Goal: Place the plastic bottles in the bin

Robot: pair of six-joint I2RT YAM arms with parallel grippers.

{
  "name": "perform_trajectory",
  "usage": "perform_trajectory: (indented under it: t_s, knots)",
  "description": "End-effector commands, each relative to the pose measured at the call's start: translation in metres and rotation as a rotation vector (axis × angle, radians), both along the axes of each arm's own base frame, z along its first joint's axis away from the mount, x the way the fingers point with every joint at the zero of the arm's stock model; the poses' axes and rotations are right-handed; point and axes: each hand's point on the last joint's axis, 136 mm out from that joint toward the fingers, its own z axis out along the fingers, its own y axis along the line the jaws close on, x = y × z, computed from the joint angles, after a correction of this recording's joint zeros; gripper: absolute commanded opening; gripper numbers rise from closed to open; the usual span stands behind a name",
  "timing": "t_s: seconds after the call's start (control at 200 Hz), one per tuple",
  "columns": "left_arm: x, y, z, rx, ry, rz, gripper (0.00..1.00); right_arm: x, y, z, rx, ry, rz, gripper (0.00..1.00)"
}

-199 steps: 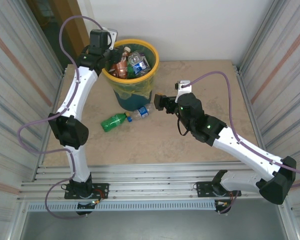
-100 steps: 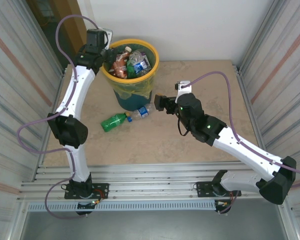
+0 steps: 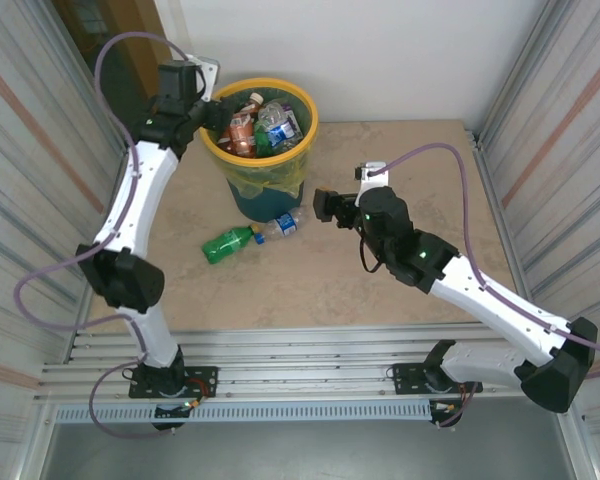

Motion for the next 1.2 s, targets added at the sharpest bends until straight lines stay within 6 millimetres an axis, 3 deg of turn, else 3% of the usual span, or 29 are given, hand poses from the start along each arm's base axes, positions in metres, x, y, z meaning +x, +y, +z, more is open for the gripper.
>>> perform_trajectory:
  t_s: [0.0, 0.125, 0.381, 0.486, 0.591, 0.731, 0.837, 0.997, 1.197]
  knots:
    - [-0.031, 0.008, 0.044, -0.004, -0.128, -0.02, 0.79, -0.002, -0.016, 0.0, 0.019, 0.001, -0.058, 0.97]
    - [-0.063, 0.011, 0.026, 0.025, -0.115, -0.056, 0.82, -0.003, -0.026, 0.0, 0.022, 0.003, -0.094, 0.97]
    - [-0.133, 0.032, -0.062, 0.011, -0.056, -0.028, 0.88, -0.005, -0.048, -0.003, 0.028, 0.004, -0.175, 0.97]
    - [-0.152, 0.036, -0.093, -0.043, -0.011, 0.004, 0.92, -0.006, -0.056, -0.005, 0.023, 0.014, -0.2, 0.97]
    - [-0.161, 0.039, -0.126, -0.129, 0.067, 0.089, 0.95, -0.007, -0.062, -0.007, 0.019, 0.023, -0.223, 0.97]
    - [-0.174, 0.028, -0.191, -0.222, 0.219, 0.084, 0.96, -0.008, -0.074, -0.013, 0.008, 0.034, -0.273, 0.97]
    - [-0.177, 0.026, -0.228, -0.224, 0.276, 0.083, 0.97, -0.007, -0.079, -0.017, 0.018, 0.042, -0.287, 0.97]
    - [-0.17, 0.023, -0.263, -0.166, 0.357, 0.073, 0.98, -0.005, -0.081, -0.021, 0.033, 0.055, -0.299, 0.97]
    - [-0.164, 0.014, -0.287, -0.136, 0.471, 0.047, 0.99, -0.003, -0.084, -0.024, 0.038, 0.072, -0.312, 0.97]
